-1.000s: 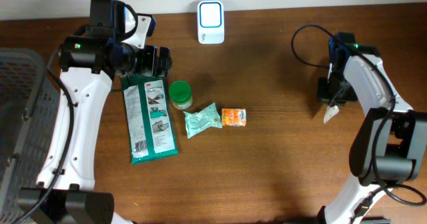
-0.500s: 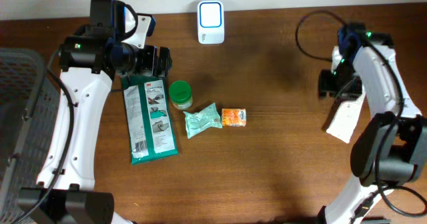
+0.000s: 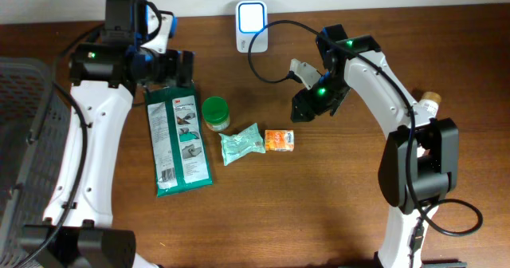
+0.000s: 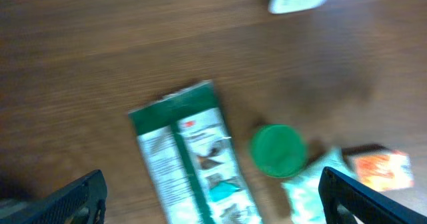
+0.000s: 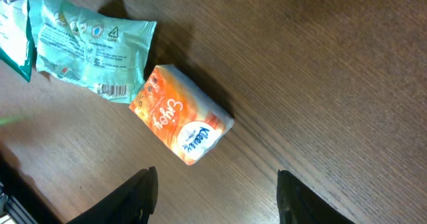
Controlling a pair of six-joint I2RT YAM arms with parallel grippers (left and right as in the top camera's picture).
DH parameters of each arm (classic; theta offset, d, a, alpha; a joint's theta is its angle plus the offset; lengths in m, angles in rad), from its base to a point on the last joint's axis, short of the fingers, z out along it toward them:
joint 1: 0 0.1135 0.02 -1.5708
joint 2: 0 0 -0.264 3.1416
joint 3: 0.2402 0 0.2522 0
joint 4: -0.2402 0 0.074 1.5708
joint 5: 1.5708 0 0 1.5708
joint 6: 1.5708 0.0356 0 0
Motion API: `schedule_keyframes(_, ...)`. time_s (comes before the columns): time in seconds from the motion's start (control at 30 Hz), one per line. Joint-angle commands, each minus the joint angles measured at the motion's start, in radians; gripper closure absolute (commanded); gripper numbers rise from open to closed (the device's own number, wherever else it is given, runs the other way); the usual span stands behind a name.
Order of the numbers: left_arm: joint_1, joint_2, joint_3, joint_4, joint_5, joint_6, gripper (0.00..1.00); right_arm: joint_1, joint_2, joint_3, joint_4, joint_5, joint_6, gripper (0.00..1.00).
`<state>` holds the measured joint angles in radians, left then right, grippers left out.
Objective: Scan the item barcode
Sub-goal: 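Reach the right gripper to the orange tissue pack and grasp it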
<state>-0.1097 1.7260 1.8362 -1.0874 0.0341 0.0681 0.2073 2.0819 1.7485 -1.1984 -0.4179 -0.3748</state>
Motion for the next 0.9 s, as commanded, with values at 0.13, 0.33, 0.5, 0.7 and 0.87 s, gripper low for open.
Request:
schedule_keyframes(0.13, 0.197, 0.055, 0.005, 0.004, -0.076, 0.02, 0.01, 0.005, 0.034, 0.008, 0.005, -0.021, -0.014, 0.46)
schedule_keyframes(0.33, 0.277, 0.11, 0.005, 0.009, 0.053, 0.087, 0.01, 0.036, 0.059, 0.004, 0.036, -0.023, -0.035, 0.46)
schedule_keyframes(0.5, 0.277, 0.11, 0.005, 0.009, 0.052, 0.087, 0.01, 0.048, 0.129, 0.001, 0.029, -0.076, -0.158, 0.46)
schedule_keyframes(0.7, 0.277, 0.11, 0.005, 0.009, 0.052, 0.087, 0.01, 0.049, 0.209, 0.0, 0.054, -0.089, -0.161, 0.5)
schedule_keyframes(0.87, 0.277, 0.11, 0.005, 0.009, 0.052, 0.087, 0.01, 0.048, 0.216, -0.064, 0.063, -0.122, -0.16, 0.7)
